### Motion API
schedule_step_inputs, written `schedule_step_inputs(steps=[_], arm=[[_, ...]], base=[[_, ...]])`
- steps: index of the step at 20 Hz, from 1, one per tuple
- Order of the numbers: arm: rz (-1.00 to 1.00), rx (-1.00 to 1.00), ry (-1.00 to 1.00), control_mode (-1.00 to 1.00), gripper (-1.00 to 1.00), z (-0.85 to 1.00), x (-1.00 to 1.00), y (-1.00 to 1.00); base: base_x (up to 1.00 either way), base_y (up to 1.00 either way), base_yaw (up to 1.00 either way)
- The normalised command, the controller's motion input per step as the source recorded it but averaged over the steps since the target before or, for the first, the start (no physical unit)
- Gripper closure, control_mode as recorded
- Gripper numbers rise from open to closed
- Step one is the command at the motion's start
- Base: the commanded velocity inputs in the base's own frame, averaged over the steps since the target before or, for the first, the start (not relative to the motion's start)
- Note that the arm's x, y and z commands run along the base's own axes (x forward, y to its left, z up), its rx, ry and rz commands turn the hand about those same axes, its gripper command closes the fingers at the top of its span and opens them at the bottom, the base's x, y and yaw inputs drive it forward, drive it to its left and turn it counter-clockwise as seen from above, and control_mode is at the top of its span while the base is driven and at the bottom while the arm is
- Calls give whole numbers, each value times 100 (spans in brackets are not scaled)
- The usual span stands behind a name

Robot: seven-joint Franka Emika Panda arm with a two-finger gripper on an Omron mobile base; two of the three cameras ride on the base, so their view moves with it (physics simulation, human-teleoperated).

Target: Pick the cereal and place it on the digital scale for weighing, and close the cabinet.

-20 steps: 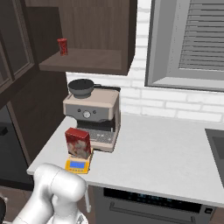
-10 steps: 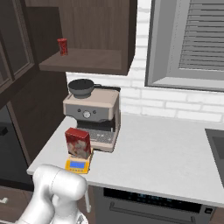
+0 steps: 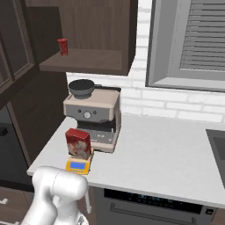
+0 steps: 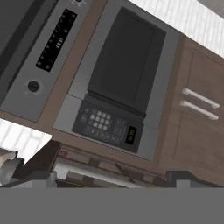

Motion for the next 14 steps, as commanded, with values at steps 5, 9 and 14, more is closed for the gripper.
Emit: schedule_step_inputs(steps=[5, 9, 14], arm=[[-12, 13, -14, -100, -100, -13, 99, 4], [-17, 6, -9, -100, -100, -10, 84, 0], [-24, 2, -4, -100, -100, -15, 49, -4]], base=[[0, 0, 0], [0, 0, 0], [0, 0, 0]])
